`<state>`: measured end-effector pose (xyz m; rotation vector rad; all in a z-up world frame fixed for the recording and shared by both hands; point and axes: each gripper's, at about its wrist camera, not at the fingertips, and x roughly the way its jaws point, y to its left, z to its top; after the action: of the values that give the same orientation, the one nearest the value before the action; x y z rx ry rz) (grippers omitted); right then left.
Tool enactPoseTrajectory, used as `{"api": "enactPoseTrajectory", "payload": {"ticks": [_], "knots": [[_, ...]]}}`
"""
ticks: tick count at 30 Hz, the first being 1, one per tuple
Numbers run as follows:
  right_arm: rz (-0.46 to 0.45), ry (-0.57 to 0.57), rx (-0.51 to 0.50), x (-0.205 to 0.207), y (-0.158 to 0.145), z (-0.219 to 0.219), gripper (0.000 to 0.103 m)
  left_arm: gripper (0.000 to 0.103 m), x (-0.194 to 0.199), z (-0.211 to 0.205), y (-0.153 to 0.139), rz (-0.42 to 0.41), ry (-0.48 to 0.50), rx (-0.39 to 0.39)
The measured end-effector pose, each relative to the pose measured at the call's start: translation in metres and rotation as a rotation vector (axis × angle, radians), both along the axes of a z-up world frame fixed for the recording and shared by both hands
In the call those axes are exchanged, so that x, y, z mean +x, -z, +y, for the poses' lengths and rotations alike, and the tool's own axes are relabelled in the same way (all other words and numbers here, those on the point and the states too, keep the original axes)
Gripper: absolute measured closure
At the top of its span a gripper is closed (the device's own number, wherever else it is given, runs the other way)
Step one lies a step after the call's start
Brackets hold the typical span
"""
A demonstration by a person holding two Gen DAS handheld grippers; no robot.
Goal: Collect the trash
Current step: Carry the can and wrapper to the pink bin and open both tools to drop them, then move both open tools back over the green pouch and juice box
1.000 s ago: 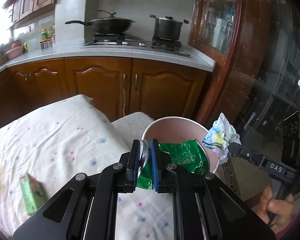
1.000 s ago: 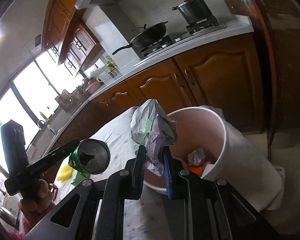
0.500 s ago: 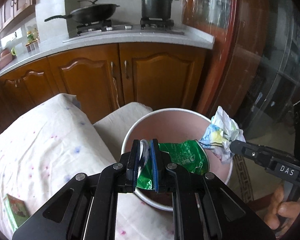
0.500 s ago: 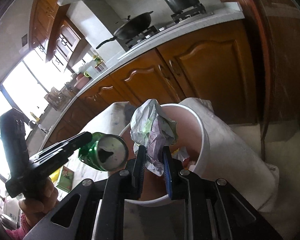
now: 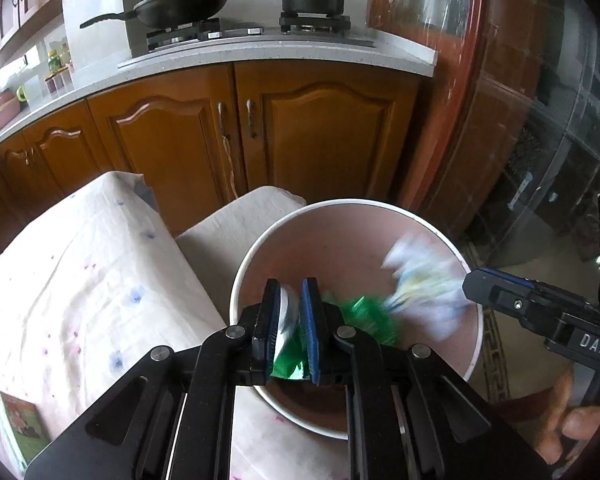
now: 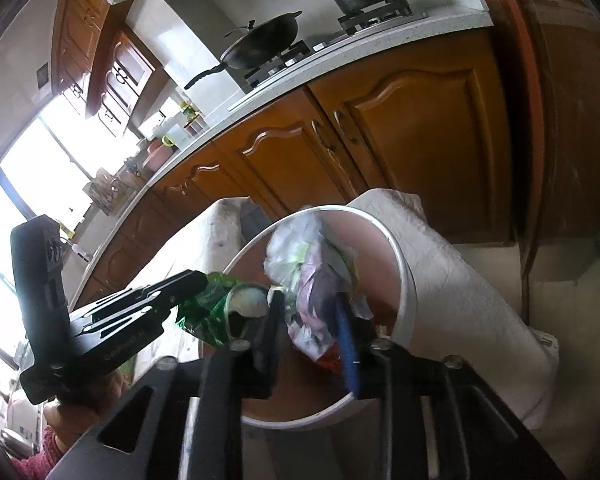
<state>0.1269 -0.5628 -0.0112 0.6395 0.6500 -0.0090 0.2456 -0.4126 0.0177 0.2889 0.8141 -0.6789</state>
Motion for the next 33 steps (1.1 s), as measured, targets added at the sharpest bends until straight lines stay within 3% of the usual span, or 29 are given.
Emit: {"api": "enactPoseTrajectory", "payload": {"ticks": [1, 2, 4, 12, 15, 21, 33], "knots": [[-0.002, 0.001, 0.008, 0.000, 0.000, -0.001, 0.055, 0.084, 0.000, 0.001, 0.000, -0.002, -0.002, 0.001], [-0.004, 0.002, 0.014, 0.000, 0.000, -0.002, 0.050, 0.081, -0.001, 0.002, -0.001, -0.006, -0.005, 0.001], [-0.014, 0.012, 0.016, -0.003, -0.001, -0.002, 0.048, 0.071, -0.003, 0.007, -0.004, -0.012, -0.009, -0.011], [-0.057, 0.041, 0.034, -0.017, -0.009, -0.001, 0.047, 0.058, -0.010, 0.042, -0.012, 0.003, -0.070, -0.066], [-0.071, 0.051, 0.045, -0.021, -0.011, 0.001, 0.040, 0.053, -0.014, 0.063, -0.015, 0.013, -0.110, -0.095], [-0.100, 0.051, 0.063, -0.028, -0.014, 0.015, 0.035, 0.052, -0.023, 0.106, -0.018, 0.034, -0.178, -0.140], [-0.107, -0.026, 0.042, -0.029, -0.020, 0.068, 0.035, 0.050, -0.047, 0.185, -0.018, 0.037, -0.292, -0.187]]}}
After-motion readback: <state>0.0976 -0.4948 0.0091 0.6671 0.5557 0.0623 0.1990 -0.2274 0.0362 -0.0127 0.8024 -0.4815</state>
